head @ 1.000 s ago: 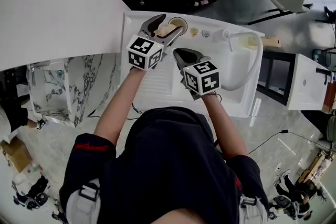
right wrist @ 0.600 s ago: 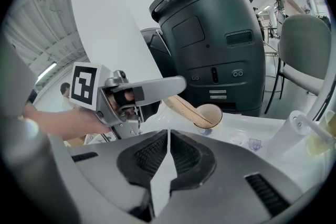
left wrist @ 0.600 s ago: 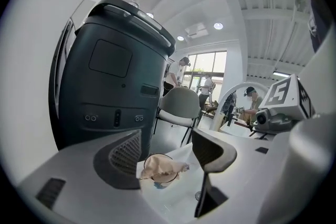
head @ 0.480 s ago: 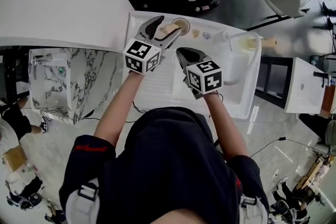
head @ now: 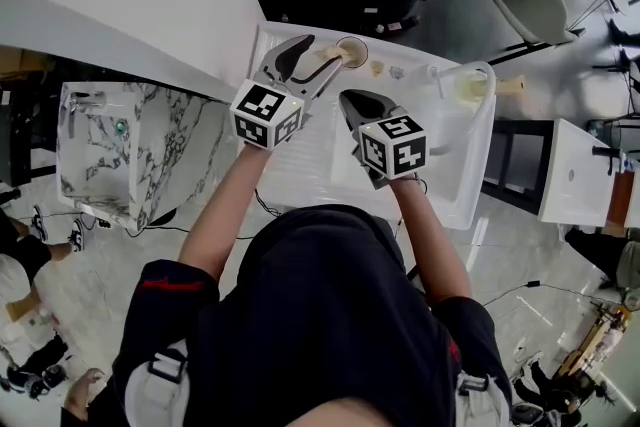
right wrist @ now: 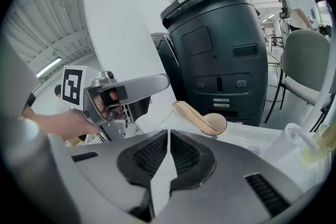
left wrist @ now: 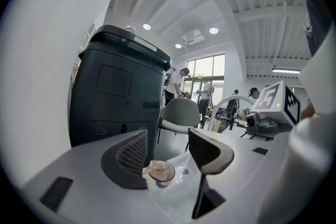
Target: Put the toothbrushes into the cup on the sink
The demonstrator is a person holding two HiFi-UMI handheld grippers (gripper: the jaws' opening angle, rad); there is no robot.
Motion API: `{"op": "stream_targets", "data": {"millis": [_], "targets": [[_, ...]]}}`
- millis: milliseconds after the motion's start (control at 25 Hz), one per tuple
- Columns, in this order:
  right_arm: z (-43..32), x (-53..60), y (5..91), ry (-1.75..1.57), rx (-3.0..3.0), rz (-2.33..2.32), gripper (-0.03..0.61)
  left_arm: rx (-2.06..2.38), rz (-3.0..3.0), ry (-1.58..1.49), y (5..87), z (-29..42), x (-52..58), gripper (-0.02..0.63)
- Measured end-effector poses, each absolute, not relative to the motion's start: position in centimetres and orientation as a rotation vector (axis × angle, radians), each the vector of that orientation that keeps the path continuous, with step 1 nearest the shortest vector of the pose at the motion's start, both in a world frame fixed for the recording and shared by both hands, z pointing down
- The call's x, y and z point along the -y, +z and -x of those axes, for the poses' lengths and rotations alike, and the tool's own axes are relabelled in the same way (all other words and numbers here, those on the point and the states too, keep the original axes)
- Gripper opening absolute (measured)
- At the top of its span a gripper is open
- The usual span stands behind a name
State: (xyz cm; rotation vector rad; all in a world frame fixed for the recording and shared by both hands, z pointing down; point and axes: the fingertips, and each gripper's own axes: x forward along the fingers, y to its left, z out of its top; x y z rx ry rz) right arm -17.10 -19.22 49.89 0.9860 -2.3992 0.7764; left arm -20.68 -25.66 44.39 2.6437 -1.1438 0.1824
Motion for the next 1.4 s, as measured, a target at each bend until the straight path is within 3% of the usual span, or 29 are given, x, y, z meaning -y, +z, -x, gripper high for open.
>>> {"op": "stream_targets", "data": {"millis": [440, 720, 1400], "targets": [[16.8, 18.1, 47.3, 0.707, 2.437, -1.05, 0.041, 1.126, -2.709, 0.208, 42.2, 20.8, 20.5, 0.156], [15.7, 17.6, 45.6, 0.673, 2.451, -1.114, 0.041, 1.135, -2.702, 0.19, 41.6, 21.1, 17.1, 0.045], [18.5, 12.3, 42.9, 0.562, 2.519, -1.145, 0.041, 1.113, -2.702, 0.167, 41.0, 23.9, 9.1, 0.015]]}}
